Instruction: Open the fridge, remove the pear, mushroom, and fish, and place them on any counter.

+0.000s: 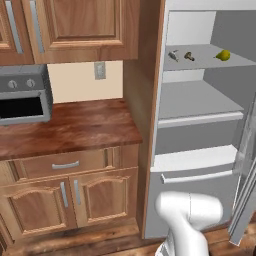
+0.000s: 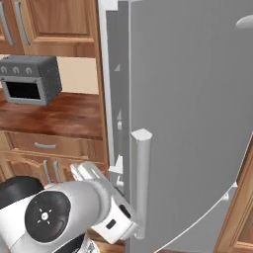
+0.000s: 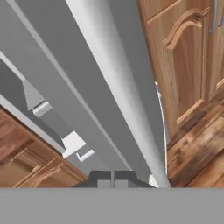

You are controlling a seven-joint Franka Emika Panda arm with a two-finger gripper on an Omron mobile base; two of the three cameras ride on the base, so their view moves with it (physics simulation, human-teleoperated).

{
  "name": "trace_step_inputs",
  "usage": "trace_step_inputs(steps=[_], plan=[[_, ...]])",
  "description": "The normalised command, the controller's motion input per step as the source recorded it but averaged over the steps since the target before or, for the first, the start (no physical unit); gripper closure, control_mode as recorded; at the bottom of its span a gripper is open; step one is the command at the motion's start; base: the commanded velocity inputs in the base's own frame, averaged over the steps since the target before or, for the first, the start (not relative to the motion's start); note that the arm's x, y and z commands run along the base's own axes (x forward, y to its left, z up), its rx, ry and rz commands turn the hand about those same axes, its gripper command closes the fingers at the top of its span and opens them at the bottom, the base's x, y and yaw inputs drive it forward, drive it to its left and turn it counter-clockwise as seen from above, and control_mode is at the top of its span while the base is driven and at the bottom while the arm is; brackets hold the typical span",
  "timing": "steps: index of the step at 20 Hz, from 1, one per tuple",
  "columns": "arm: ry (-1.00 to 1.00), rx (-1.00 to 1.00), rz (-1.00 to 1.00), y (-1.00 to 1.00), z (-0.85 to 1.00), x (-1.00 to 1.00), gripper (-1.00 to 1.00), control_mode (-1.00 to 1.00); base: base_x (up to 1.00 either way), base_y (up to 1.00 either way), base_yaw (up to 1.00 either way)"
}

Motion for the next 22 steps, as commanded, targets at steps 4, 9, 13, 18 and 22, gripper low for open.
trace_step_inputs(steps=[4, 9, 13, 18, 22], plan=[[0.01, -0.08, -0.2, 0.73, 0.34, 0.09, 1.0, -1.0, 0.0, 0.0, 0.0], [0.35, -0.03, -0.31, 0.74, 0.33, 0.06, 1.0, -1.0, 0.0, 0.0, 0.0], [0.36, 0.0, -0.32, 0.01, 0.01, 0.67, 1.0, -1.0, 0.0, 0.0, 0.0], [0.05, -0.01, -0.19, -0.46, -0.12, 0.49, 1.0, -1.0, 0.0, 0.0, 0.0], [-0.03, -0.15, -0.13, 0.0, -0.18, 0.59, 1.0, -1.0, 0.0, 0.0, 0.0]])
